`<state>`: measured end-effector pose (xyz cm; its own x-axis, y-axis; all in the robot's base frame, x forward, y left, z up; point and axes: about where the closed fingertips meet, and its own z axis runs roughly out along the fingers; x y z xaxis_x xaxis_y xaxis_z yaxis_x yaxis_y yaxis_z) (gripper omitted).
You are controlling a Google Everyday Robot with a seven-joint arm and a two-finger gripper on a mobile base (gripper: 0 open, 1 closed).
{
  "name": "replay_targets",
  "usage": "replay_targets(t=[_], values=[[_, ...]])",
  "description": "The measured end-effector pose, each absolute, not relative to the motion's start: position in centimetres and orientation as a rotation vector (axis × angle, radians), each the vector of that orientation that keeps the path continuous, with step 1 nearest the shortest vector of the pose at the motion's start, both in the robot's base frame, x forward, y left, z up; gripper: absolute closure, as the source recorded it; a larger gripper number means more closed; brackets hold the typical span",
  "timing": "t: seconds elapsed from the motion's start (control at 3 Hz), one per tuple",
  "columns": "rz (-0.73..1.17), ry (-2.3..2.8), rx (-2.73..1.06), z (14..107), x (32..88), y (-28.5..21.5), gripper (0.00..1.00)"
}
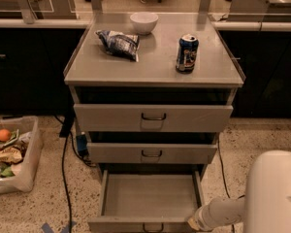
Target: Close bottom drawer
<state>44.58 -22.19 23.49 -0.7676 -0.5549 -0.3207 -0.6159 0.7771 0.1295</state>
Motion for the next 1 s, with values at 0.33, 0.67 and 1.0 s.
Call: replay_targets(t=[0.33, 0.67, 1.0], values=[[0.324, 2.765, -0.887, 18.96, 44.15, -22.67, 1.0], [0.324, 2.764, -0.887, 18.94, 44.17, -22.66, 1.0], [0.316, 2.758, -0.891, 18.96, 44.59, -22.46, 1.0]])
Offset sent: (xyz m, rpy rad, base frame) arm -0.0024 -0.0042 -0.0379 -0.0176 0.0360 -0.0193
